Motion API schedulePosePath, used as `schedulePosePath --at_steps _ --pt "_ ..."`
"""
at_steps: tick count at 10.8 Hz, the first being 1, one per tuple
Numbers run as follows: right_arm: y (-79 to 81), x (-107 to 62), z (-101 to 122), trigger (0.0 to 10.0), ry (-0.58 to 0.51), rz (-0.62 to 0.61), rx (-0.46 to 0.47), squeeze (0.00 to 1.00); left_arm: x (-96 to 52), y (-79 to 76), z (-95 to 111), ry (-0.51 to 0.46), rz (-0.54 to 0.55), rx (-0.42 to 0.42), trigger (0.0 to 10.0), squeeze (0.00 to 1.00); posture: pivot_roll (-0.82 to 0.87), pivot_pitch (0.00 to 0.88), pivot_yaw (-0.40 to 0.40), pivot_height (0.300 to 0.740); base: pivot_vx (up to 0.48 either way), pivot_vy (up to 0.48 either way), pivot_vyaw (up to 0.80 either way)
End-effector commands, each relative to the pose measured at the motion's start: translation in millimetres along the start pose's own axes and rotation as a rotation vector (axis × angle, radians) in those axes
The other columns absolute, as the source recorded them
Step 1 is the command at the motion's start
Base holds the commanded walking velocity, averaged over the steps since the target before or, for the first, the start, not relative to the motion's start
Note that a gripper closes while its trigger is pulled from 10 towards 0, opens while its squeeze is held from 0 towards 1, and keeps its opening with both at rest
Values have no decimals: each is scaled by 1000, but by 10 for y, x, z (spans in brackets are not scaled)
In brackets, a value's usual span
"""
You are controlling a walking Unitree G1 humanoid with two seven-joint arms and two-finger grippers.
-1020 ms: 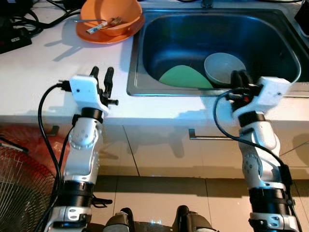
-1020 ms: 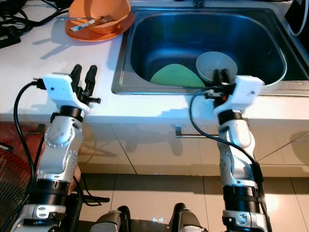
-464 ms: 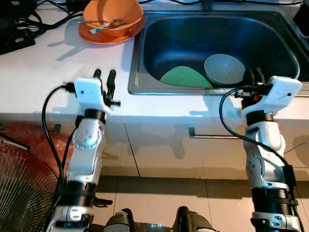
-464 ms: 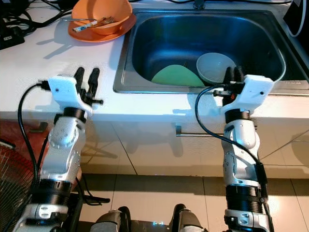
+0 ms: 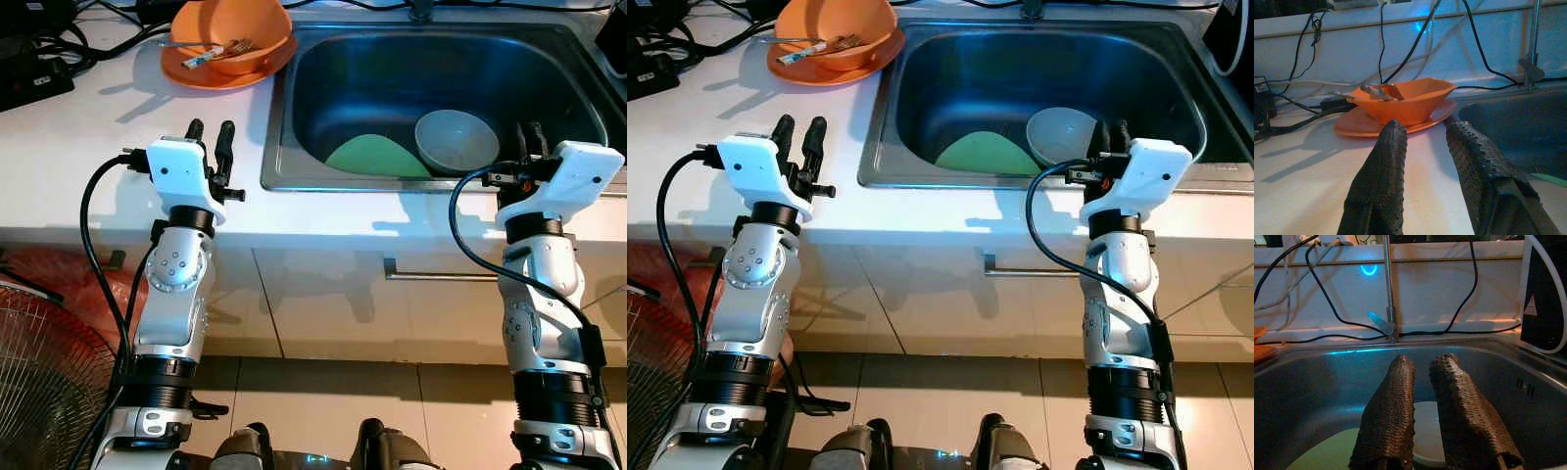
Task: Kitchen organization
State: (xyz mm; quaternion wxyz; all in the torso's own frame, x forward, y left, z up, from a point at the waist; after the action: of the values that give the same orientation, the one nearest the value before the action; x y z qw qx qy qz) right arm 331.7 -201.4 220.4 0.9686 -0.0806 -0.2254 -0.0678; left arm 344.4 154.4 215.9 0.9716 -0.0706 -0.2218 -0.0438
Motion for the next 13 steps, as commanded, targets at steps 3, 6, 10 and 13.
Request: schedulePosePath --at_steps 3,6,10,13 --pt "-15 15 13 10000 -5 -13 -8 0 -23 41 -10 9 23 10 10000 0 4 213 31 740 0 0 0" --pt "-12 19 -3 10000 3 -12 -8 0 -20 51 -3 7 30 7 10000 0 4 214 29 740 299 0 0" --pt "2 19 -8 10000 5 -9 -5 0 -9 40 16 0 29 0 10000 0 6 216 30 740 372 0 0" --pt "7 20 -16 10000 7 -8 -3 0 -12 20 19 -2 26 -6 10000 0 7 215 29 740 379 0 0"
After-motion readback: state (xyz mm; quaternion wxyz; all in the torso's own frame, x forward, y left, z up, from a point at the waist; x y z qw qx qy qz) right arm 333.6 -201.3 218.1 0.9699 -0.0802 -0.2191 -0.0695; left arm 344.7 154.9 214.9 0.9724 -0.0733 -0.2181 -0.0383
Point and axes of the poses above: a point about 5 cm out from each wrist's last joint towards the gripper, its own x axis pointing out of the wrist towards the gripper, its own z axis along the axis of the wrist's last joint, y = z × x, the point moved 1 cm from there along x, pointing out of the wrist towards the gripper, and after that the axes turned 12 degrees about -x, right-handed, at the moved point
